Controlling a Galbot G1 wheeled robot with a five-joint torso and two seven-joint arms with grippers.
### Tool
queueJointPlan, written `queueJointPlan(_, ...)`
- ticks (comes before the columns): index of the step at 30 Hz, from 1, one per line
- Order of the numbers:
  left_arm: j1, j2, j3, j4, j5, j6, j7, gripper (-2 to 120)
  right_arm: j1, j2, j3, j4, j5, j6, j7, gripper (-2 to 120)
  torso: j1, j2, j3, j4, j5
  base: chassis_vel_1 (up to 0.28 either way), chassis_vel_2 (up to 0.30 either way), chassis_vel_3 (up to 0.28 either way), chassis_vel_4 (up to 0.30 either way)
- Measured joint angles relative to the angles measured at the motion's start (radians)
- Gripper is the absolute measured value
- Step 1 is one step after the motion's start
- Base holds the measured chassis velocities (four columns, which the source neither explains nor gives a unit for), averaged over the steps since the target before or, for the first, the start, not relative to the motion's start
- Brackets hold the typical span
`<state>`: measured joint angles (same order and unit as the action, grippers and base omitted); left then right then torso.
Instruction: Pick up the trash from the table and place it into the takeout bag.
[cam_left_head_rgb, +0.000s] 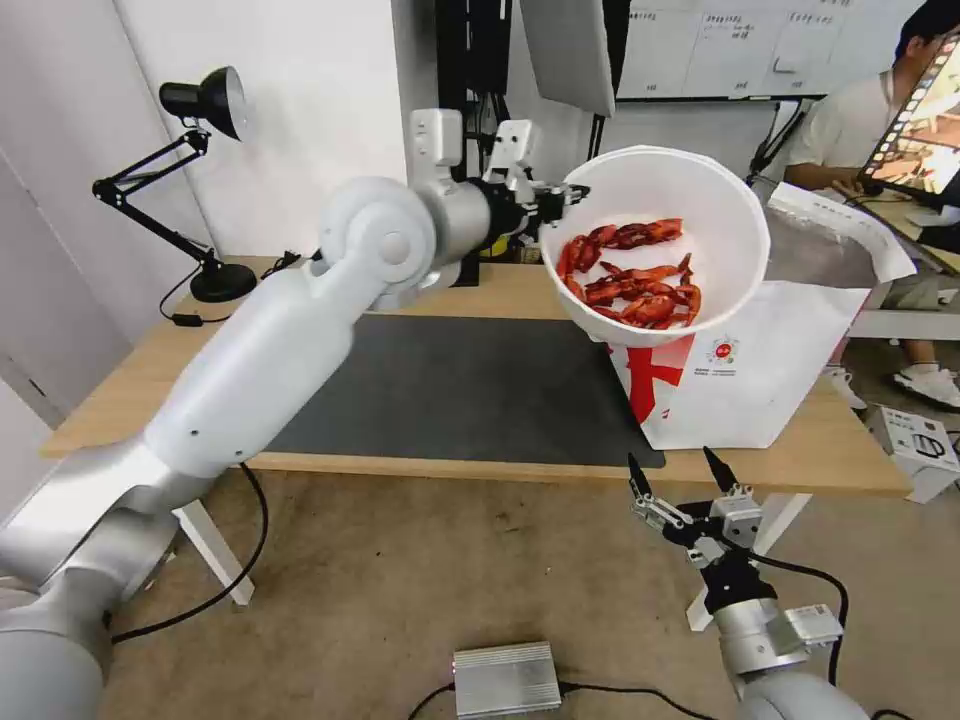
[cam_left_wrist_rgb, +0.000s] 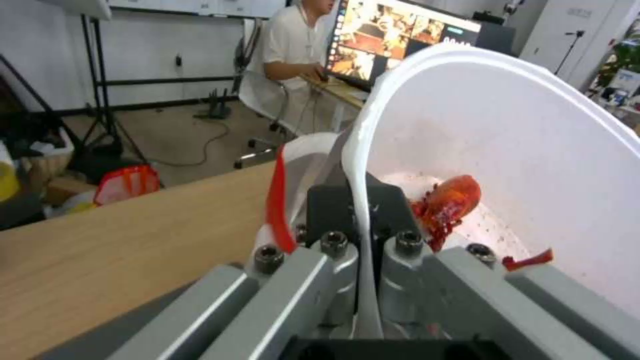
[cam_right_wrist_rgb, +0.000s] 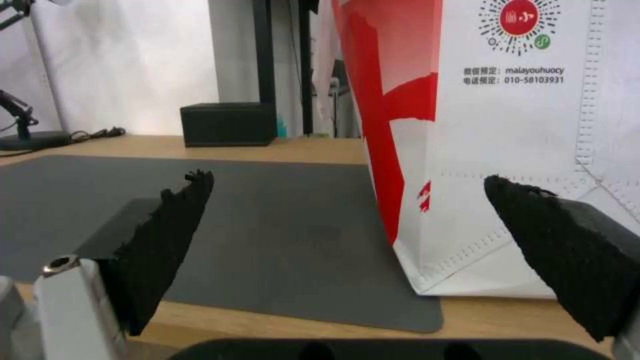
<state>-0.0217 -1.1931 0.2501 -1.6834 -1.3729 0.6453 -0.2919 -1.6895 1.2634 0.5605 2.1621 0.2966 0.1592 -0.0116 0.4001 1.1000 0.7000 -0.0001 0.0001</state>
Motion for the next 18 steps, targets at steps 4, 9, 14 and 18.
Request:
queueJointPlan(4,-0.03,-0.044,0.012,0.042,0.003,-0.001,-0.007,0,0.0,0.0,0.0,0.0,0.0,0.0,0.0,100,0.0,0.0,0.0,0.0,0.0001,0.0,0.0,0.0,0.0)
queueJointPlan(9,-0.059,-0.101,0.018,0.094,0.004,-0.003,-0.035,0,0.0,0.0,0.0,0.0,0.0,0.0,0.0,100,0.0,0.0,0.0,0.0001,0.0,0.0,0.0,0.0,0.0)
queueJointPlan(14,-0.071,-0.157,0.019,0.142,0.009,-0.01,-0.057,0,0.0,0.0,0.0,0.0,0.0,0.0,0.0,100,0.0,0.0,0.0,0.0001,0.0,0.0,0.0,0.0,0.0)
queueJointPlan(18,-0.071,-0.201,0.019,0.174,0.023,-0.014,-0.079,0,0.0,0.0,0.0,0.0,0.0,0.0,0.0,100,0.0,0.0,0.0,0.0,0.0001,0.0,0.0,0.0,0.0)
